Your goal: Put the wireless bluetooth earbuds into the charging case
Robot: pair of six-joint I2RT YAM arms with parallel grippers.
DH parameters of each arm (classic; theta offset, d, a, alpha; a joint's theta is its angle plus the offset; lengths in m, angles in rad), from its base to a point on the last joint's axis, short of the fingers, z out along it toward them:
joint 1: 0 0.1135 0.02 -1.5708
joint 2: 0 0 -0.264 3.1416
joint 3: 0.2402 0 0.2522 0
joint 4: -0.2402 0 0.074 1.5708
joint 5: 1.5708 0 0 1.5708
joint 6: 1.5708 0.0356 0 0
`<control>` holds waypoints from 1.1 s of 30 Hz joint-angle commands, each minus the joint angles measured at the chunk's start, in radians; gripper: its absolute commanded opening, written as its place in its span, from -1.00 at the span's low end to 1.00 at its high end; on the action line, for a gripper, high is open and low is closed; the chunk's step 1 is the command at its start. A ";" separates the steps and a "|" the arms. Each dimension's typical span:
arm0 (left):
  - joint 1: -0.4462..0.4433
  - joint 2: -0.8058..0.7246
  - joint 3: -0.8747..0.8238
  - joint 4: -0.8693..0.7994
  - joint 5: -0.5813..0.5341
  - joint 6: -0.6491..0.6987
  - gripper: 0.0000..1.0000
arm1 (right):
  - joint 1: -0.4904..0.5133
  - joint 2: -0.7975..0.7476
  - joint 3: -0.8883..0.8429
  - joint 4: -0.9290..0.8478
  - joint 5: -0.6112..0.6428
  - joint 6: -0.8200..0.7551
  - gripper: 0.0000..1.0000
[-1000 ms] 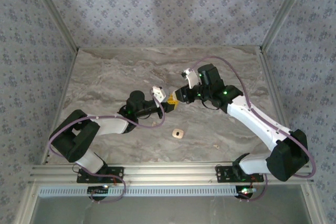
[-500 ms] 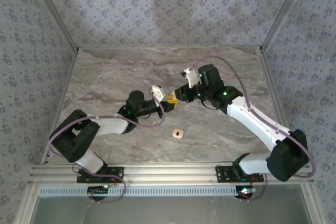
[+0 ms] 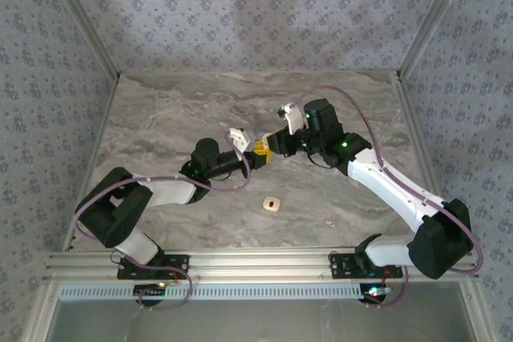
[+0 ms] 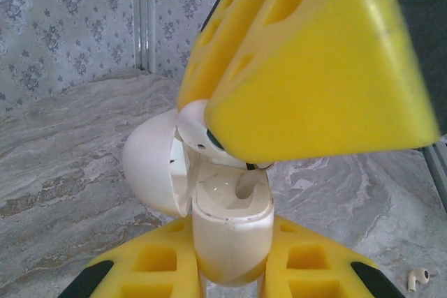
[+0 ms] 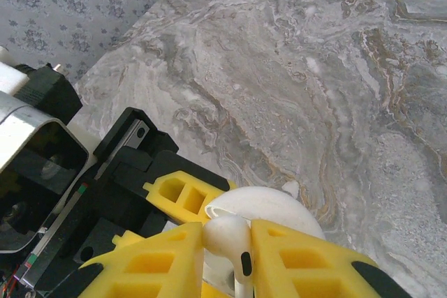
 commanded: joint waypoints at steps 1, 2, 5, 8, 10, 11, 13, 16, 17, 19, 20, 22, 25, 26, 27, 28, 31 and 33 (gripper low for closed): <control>0.002 -0.012 0.020 0.087 0.014 -0.016 -0.80 | -0.006 -0.027 -0.007 0.028 0.008 0.013 -0.48; 0.000 -0.011 0.020 0.086 0.014 -0.017 -0.80 | -0.006 -0.029 -0.007 0.034 0.010 0.013 -0.49; 0.002 -0.011 0.023 0.089 0.016 -0.026 -0.80 | -0.005 -0.034 -0.009 0.058 0.017 0.021 -0.48; 0.002 -0.014 0.024 0.093 0.016 -0.035 -0.80 | -0.006 -0.031 -0.014 0.078 0.011 0.027 -0.49; 0.002 -0.016 0.025 0.093 0.016 -0.037 -0.80 | -0.006 -0.028 -0.015 0.082 0.014 0.026 -0.48; 0.003 -0.015 0.026 0.095 0.017 -0.040 -0.80 | -0.006 -0.028 -0.017 0.085 0.014 0.028 -0.48; 0.002 -0.013 0.028 0.095 0.016 -0.045 -0.80 | -0.006 -0.030 -0.022 0.099 0.012 0.035 -0.48; 0.001 -0.011 0.028 0.108 0.013 -0.057 -0.80 | -0.005 -0.030 -0.027 0.112 0.011 0.040 -0.49; 0.002 -0.010 0.028 0.113 0.012 -0.059 -0.80 | -0.004 -0.030 -0.028 0.112 0.011 0.039 -0.48; 0.003 -0.010 0.027 0.125 0.010 -0.073 -0.80 | -0.003 -0.032 -0.034 0.112 0.013 0.040 -0.48; 0.002 -0.009 0.028 0.135 0.009 -0.079 -0.80 | -0.003 -0.031 -0.037 0.112 0.014 0.039 -0.48; 0.001 -0.009 0.030 0.151 0.010 -0.092 -0.80 | -0.003 -0.034 -0.044 0.117 0.018 0.042 -0.48; 0.001 -0.012 0.035 0.166 0.008 -0.106 -0.80 | -0.003 -0.034 -0.053 0.126 0.017 0.046 -0.48; 0.002 -0.014 0.035 0.169 0.006 -0.109 -0.79 | -0.002 -0.034 -0.054 0.127 0.017 0.047 -0.48; 0.001 -0.015 0.037 0.172 0.003 -0.113 -0.80 | -0.003 -0.034 -0.056 0.129 0.015 0.048 -0.49; 0.001 -0.016 0.036 0.176 0.001 -0.115 -0.79 | -0.003 -0.034 -0.056 0.130 0.015 0.050 -0.49; 0.001 -0.020 0.038 0.187 -0.004 -0.125 -0.80 | -0.001 -0.037 -0.057 0.133 0.015 0.051 -0.49; 0.001 -0.019 0.041 0.189 -0.004 -0.126 -0.79 | -0.002 -0.042 -0.058 0.143 0.016 0.055 -0.48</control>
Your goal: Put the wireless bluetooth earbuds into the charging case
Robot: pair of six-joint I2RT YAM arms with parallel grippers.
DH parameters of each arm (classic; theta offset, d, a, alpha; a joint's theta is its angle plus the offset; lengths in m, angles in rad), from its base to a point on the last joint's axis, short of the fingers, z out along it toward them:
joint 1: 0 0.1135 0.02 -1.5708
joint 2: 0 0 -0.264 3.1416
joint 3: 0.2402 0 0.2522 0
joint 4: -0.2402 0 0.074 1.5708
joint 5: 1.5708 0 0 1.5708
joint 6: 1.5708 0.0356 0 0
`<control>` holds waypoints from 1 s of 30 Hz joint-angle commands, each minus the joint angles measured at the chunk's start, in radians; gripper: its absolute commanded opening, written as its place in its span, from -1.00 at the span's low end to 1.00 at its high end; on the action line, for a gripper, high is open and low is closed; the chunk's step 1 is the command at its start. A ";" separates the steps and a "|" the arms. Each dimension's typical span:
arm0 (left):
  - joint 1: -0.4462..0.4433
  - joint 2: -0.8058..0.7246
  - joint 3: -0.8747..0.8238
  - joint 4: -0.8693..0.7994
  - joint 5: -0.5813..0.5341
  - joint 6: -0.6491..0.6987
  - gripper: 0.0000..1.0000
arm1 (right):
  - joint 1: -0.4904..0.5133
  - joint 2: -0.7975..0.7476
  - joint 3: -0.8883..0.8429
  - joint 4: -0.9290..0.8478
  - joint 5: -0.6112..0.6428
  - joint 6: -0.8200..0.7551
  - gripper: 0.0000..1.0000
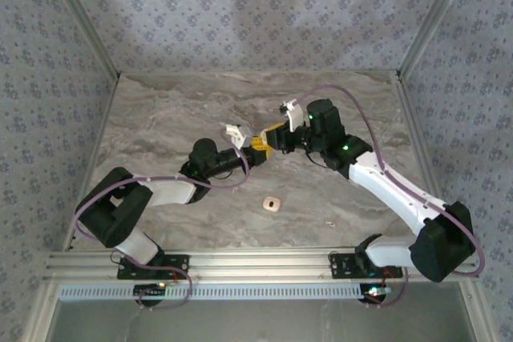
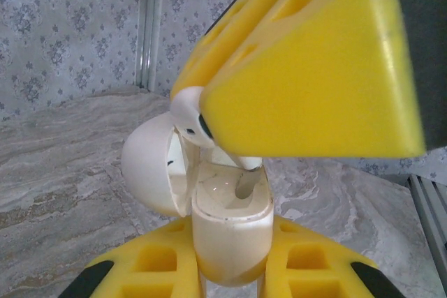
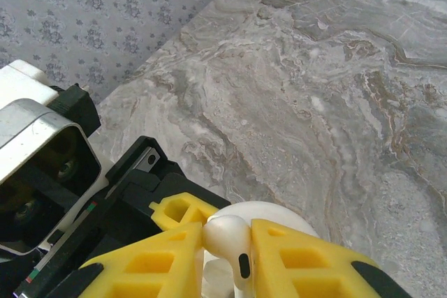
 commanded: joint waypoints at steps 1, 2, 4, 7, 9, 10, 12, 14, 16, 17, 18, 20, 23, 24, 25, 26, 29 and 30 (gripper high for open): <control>0.002 -0.019 0.042 0.104 0.012 -0.013 -0.79 | -0.002 -0.022 -0.023 0.017 0.015 0.023 -0.49; 0.002 -0.018 0.042 0.097 0.014 -0.008 -0.79 | -0.002 -0.023 -0.020 0.020 0.016 0.024 -0.49; 0.001 -0.022 0.041 0.072 0.014 0.012 -0.79 | -0.009 -0.033 -0.020 0.025 0.012 0.031 -0.48; 0.000 -0.035 0.028 0.025 0.008 0.064 -0.79 | -0.031 -0.054 -0.020 0.003 -0.007 0.049 -0.48; 0.001 -0.050 0.018 -0.021 0.002 0.106 -0.80 | -0.055 -0.068 -0.017 -0.041 -0.023 0.058 -0.49; 0.001 -0.060 0.012 -0.050 -0.001 0.132 -0.80 | -0.069 -0.076 -0.018 -0.070 -0.034 0.058 -0.48; 0.001 -0.080 0.001 -0.107 -0.010 0.178 -0.79 | -0.095 -0.091 -0.020 -0.127 -0.045 0.060 -0.48; 0.000 -0.099 -0.014 -0.155 -0.017 0.223 -0.79 | -0.117 -0.098 -0.021 -0.192 -0.052 0.057 -0.48; 0.000 -0.122 -0.032 -0.199 -0.022 0.260 -0.79 | -0.134 -0.096 -0.020 -0.264 -0.050 0.055 -0.48; 0.000 -0.131 -0.039 -0.217 -0.021 0.277 -0.79 | -0.140 -0.091 -0.021 -0.297 -0.045 0.055 -0.48; 0.000 -0.143 -0.047 -0.238 -0.024 0.294 -0.80 | -0.147 -0.080 -0.020 -0.335 -0.046 0.055 -0.48; -0.002 -0.166 -0.055 -0.283 -0.033 0.321 -0.79 | -0.156 -0.049 -0.020 -0.410 -0.037 0.068 -0.48; -0.002 -0.200 -0.065 -0.351 -0.053 0.362 -0.80 | -0.166 0.029 -0.026 -0.512 0.011 0.099 -0.49; -0.001 -0.207 -0.068 -0.366 -0.057 0.371 -0.80 | -0.166 0.049 -0.033 -0.516 0.037 0.105 -0.49; -0.001 -0.216 -0.071 -0.380 -0.062 0.379 -0.80 | -0.166 0.073 -0.044 -0.518 0.048 0.117 -0.49; -0.001 -0.223 -0.074 -0.389 -0.066 0.385 -0.80 | -0.165 0.098 -0.054 -0.520 0.053 0.132 -0.49; 0.000 -0.238 -0.085 -0.397 -0.073 0.389 -0.80 | -0.165 0.172 -0.067 -0.514 0.097 0.171 -0.49; -0.003 -0.240 -0.087 -0.400 -0.076 0.389 -0.79 | -0.163 0.194 -0.067 -0.515 0.111 0.179 -0.49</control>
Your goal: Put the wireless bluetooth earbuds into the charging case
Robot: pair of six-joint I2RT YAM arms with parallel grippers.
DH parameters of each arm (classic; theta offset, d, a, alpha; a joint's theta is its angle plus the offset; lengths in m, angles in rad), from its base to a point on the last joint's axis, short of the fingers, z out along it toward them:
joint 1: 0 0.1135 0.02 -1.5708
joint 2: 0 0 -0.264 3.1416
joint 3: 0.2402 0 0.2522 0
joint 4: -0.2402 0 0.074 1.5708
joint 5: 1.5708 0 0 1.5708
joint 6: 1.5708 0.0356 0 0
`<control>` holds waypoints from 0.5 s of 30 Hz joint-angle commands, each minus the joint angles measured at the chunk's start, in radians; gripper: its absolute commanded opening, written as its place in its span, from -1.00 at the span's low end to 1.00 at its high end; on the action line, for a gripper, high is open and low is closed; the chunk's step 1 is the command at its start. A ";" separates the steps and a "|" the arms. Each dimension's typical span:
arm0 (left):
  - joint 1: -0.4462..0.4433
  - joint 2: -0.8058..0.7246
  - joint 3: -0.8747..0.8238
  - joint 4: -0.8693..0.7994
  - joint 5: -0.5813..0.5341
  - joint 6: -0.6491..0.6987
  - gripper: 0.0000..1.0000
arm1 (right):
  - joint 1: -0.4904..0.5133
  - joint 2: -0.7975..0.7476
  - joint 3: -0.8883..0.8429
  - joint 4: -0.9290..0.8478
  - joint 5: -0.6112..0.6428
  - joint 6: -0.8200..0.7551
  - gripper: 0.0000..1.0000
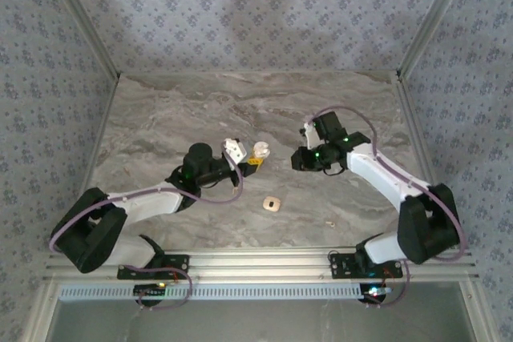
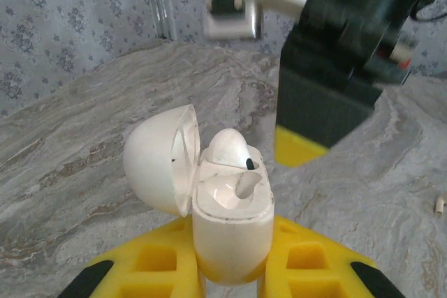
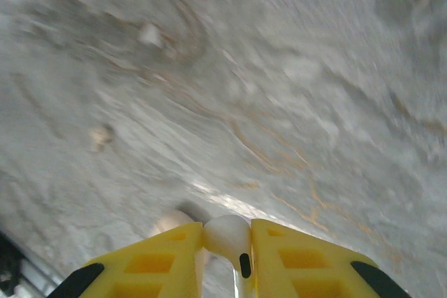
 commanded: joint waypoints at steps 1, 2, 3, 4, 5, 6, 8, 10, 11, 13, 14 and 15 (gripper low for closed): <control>-0.002 -0.030 -0.007 -0.027 -0.016 0.036 -0.79 | 0.000 0.073 -0.007 -0.057 0.077 0.062 -0.49; -0.002 -0.029 -0.009 -0.026 -0.016 0.036 -0.80 | 0.001 0.099 -0.007 -0.057 0.091 0.070 -0.49; -0.002 -0.029 -0.007 -0.027 -0.016 0.038 -0.79 | 0.004 0.121 -0.009 -0.057 0.102 0.076 -0.49; -0.002 -0.028 -0.007 -0.027 -0.017 0.038 -0.79 | 0.004 0.145 -0.009 -0.056 0.111 0.082 -0.49; -0.001 -0.028 -0.007 -0.027 -0.018 0.038 -0.80 | 0.006 0.164 -0.010 -0.055 0.117 0.087 -0.49; -0.001 -0.029 -0.007 -0.027 -0.019 0.038 -0.80 | 0.007 0.180 -0.010 -0.053 0.128 0.091 -0.49; -0.001 -0.031 -0.007 -0.027 -0.019 0.039 -0.80 | 0.010 0.208 -0.012 -0.053 0.156 0.100 -0.49; -0.001 -0.028 -0.008 -0.026 -0.022 0.038 -0.79 | 0.012 0.236 -0.012 -0.053 0.167 0.106 -0.49; -0.003 -0.028 -0.008 -0.025 -0.022 0.035 -0.80 | 0.012 0.244 -0.010 -0.053 0.172 0.109 -0.48; -0.002 -0.028 -0.011 -0.018 -0.023 0.029 -0.80 | 0.014 0.260 -0.013 -0.054 0.179 0.116 -0.48; -0.001 -0.027 -0.014 -0.014 -0.024 0.025 -0.79 | 0.016 0.267 -0.014 -0.055 0.185 0.119 -0.48; -0.001 -0.028 -0.016 -0.012 -0.025 0.023 -0.80 | 0.018 0.270 -0.015 -0.058 0.189 0.119 -0.47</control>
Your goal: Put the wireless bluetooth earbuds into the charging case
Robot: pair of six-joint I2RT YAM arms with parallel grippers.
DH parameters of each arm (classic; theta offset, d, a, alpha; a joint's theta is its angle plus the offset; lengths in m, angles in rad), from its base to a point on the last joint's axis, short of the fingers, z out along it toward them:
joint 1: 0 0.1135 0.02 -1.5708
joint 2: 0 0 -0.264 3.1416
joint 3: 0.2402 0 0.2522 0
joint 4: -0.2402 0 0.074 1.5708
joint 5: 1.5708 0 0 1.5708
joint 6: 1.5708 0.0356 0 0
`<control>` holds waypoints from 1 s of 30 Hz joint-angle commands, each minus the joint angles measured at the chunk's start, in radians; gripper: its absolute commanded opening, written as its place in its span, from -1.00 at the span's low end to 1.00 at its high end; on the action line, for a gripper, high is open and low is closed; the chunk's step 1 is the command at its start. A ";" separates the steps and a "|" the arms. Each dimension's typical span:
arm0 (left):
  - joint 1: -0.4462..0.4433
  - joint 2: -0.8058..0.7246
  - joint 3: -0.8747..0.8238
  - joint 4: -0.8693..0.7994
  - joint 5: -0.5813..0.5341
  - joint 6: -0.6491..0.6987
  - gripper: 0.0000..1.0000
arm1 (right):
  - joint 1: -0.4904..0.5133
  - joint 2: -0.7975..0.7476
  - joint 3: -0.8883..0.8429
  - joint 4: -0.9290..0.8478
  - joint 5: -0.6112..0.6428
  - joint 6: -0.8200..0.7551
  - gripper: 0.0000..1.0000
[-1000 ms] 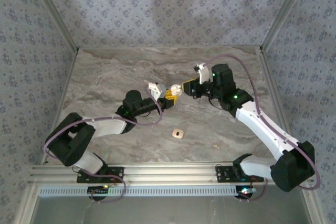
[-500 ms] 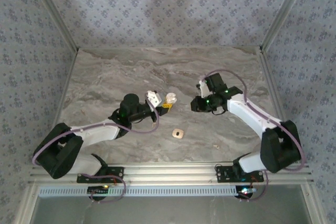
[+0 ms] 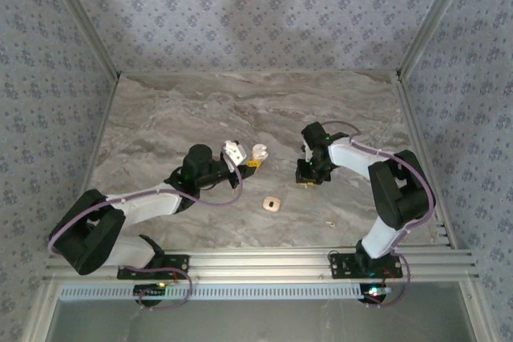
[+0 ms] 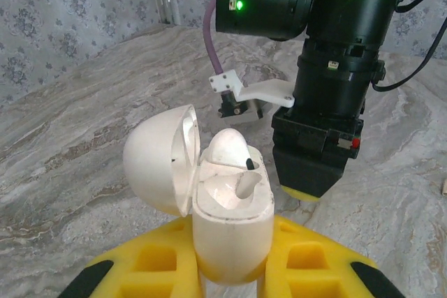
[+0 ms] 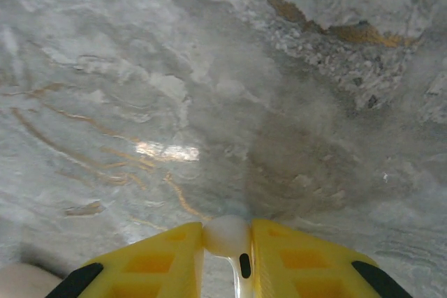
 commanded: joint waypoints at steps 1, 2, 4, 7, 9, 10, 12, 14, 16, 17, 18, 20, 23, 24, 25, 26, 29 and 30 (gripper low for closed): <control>-0.001 -0.018 -0.004 0.021 -0.007 0.002 -0.80 | 0.008 0.021 -0.010 -0.036 0.045 0.027 -0.46; -0.001 -0.018 -0.006 0.022 -0.008 0.000 -0.79 | 0.009 0.024 -0.007 -0.043 0.050 0.028 -0.46; -0.001 -0.018 -0.006 0.022 -0.010 -0.001 -0.80 | 0.010 0.032 -0.004 -0.061 0.062 0.025 -0.42; -0.001 -0.017 -0.006 0.024 -0.009 -0.002 -0.79 | 0.017 0.036 0.012 -0.101 0.081 0.019 -0.31; -0.001 -0.015 -0.006 0.024 -0.008 -0.004 -0.79 | 0.023 0.026 0.032 -0.135 0.097 0.013 -0.23; -0.001 -0.016 -0.005 0.024 -0.008 -0.005 -0.79 | 0.024 0.021 0.048 -0.158 0.103 0.009 -0.21; -0.001 -0.016 -0.004 0.025 -0.008 -0.007 -0.79 | 0.030 0.000 0.091 -0.221 0.121 0.000 -0.18; -0.001 -0.019 -0.005 0.023 -0.008 -0.010 -0.79 | 0.034 -0.020 0.142 -0.289 0.137 -0.007 -0.16; -0.001 -0.020 -0.006 0.022 -0.008 -0.012 -0.80 | 0.037 -0.024 0.202 -0.361 0.157 -0.011 -0.15; -0.001 -0.022 -0.006 0.022 -0.008 -0.012 -0.79 | 0.042 -0.021 0.223 -0.401 0.173 -0.014 -0.15; -0.002 -0.022 -0.006 0.023 -0.008 -0.011 -0.79 | 0.048 -0.014 0.272 -0.433 0.191 -0.017 -0.15; -0.002 -0.023 -0.007 0.023 -0.010 -0.011 -0.80 | 0.055 0.007 0.315 -0.477 0.208 -0.023 -0.15; -0.002 -0.024 -0.008 0.024 -0.011 -0.013 -0.79 | 0.068 0.054 0.362 -0.511 0.222 -0.039 -0.15; -0.003 -0.025 -0.009 0.023 -0.011 -0.014 -0.80 | 0.072 0.073 0.373 -0.514 0.223 -0.045 -0.16; -0.003 -0.027 -0.009 0.025 -0.012 -0.014 -0.79 | 0.075 0.089 0.381 -0.514 0.222 -0.049 -0.16; -0.002 -0.028 -0.010 0.023 -0.012 -0.015 -0.79 | 0.078 0.107 0.390 -0.514 0.216 -0.053 -0.16; -0.002 -0.036 -0.014 0.021 -0.018 -0.011 -0.80 | 0.090 0.155 0.402 -0.507 0.200 -0.061 -0.17; -0.003 -0.041 -0.015 0.017 -0.022 -0.010 -0.79 | 0.095 0.172 0.404 -0.500 0.196 -0.065 -0.18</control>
